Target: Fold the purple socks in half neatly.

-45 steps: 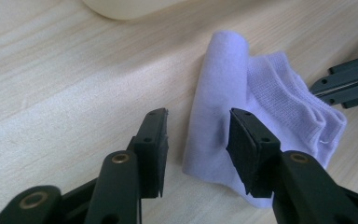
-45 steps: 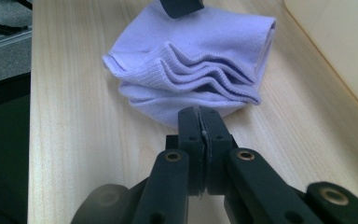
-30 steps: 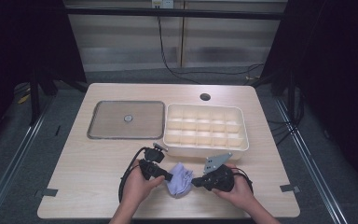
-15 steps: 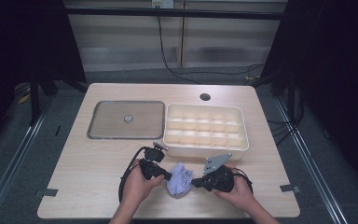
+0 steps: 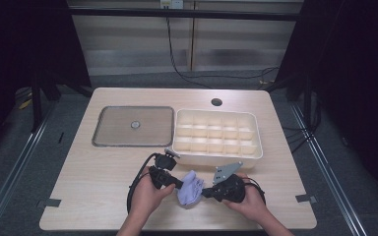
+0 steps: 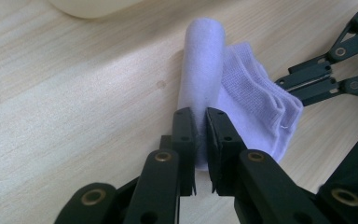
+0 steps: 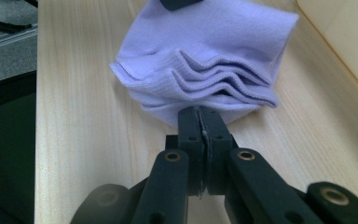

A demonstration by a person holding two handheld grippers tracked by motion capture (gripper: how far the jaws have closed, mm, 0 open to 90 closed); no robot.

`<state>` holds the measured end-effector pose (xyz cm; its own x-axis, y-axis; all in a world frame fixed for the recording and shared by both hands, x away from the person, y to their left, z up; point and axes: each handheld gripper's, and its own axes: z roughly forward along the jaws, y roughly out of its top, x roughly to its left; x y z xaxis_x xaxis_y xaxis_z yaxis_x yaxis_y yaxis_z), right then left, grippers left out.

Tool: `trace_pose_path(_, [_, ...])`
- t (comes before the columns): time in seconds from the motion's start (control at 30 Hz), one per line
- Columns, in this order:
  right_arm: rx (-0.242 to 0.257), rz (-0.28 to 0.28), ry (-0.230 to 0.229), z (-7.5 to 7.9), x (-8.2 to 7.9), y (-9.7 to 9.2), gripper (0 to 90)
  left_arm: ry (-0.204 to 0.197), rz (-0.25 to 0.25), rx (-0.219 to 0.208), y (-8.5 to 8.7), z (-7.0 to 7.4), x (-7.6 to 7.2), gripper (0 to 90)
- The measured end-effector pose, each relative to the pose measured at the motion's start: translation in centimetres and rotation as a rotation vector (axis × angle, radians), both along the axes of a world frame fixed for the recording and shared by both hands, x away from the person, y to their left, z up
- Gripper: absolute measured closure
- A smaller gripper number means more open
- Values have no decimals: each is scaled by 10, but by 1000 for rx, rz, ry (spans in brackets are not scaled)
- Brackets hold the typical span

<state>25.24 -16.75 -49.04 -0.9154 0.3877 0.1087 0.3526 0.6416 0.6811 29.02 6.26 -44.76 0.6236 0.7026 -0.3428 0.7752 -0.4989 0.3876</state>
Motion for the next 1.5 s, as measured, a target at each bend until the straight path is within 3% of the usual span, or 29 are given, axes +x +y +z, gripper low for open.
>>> trace_pose_path(0.27, [-4, 0, -1, -1, 0, 2, 884, -25, -7, 1, -7, 6, -3, 824])
trace_pose_path(0.73, [-7, 3, -6, -2, 0, 3, 884, -34, -41, -1, -16, 10, -7, 826])
trace_pose_path(1.5, [-6, 6, -6, -3, 1, 5, 885, -25, -85, 5, -29, 7, -11, 826])
